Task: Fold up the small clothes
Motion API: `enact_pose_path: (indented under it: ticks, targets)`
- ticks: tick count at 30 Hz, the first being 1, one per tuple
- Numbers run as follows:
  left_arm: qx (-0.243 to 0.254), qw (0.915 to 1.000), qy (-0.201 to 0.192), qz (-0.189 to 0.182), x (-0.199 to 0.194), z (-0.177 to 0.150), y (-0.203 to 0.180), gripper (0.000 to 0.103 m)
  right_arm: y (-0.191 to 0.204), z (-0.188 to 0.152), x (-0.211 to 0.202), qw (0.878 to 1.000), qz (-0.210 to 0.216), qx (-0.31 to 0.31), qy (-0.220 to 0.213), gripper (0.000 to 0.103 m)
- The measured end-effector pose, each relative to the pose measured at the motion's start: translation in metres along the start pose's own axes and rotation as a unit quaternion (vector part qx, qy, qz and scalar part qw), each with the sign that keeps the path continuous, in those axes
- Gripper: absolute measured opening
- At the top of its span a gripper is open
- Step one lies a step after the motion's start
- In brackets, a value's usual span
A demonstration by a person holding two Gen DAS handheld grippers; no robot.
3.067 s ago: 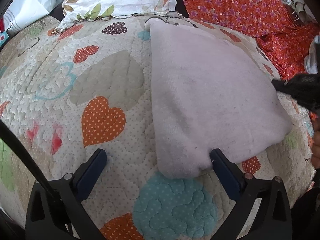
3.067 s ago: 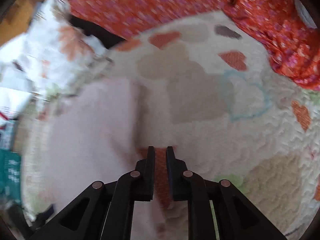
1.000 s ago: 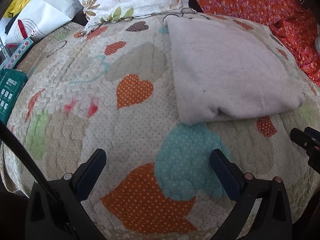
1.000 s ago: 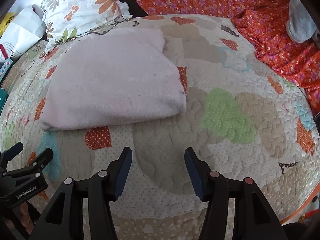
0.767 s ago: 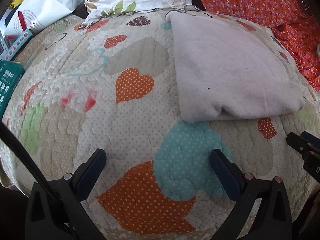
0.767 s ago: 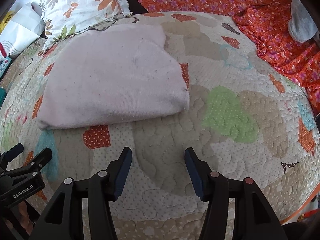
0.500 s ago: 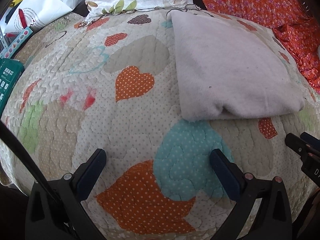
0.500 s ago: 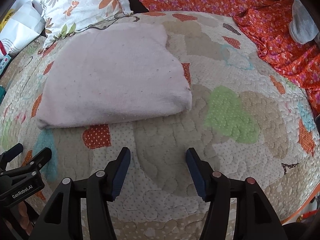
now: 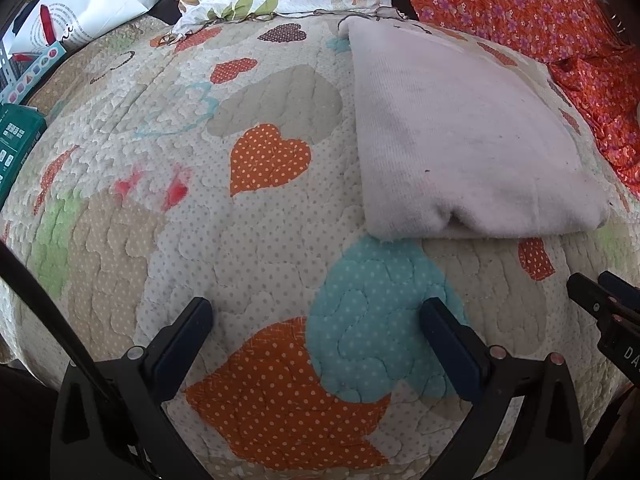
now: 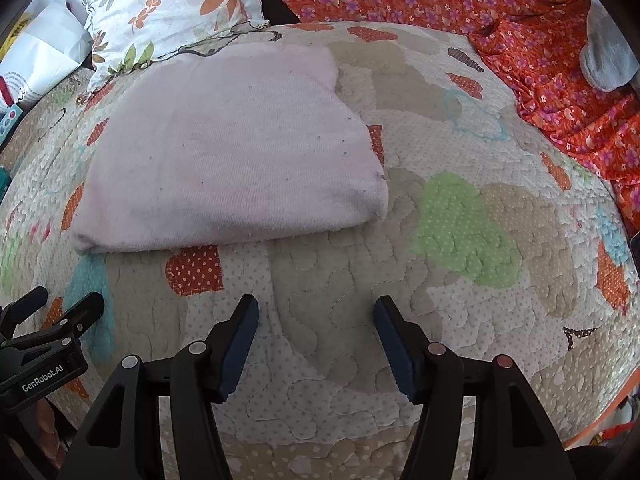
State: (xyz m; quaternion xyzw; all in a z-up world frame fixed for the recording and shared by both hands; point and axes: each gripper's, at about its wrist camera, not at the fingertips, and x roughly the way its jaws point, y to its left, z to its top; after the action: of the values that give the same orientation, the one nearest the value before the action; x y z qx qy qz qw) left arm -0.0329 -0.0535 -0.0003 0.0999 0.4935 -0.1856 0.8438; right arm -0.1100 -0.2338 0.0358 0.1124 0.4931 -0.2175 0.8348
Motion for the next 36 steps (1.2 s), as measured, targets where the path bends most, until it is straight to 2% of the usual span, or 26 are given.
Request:
enact_pose_path:
  ticks: [36]
  targets:
    - [-0.004, 1.0000, -0.006, 0.001, -0.0006, -0.0003, -0.0012, 0.103, 0.0014, 0.0022, 0.0022, 1.000, -0.003, -0.016, 0.001, 0.070]
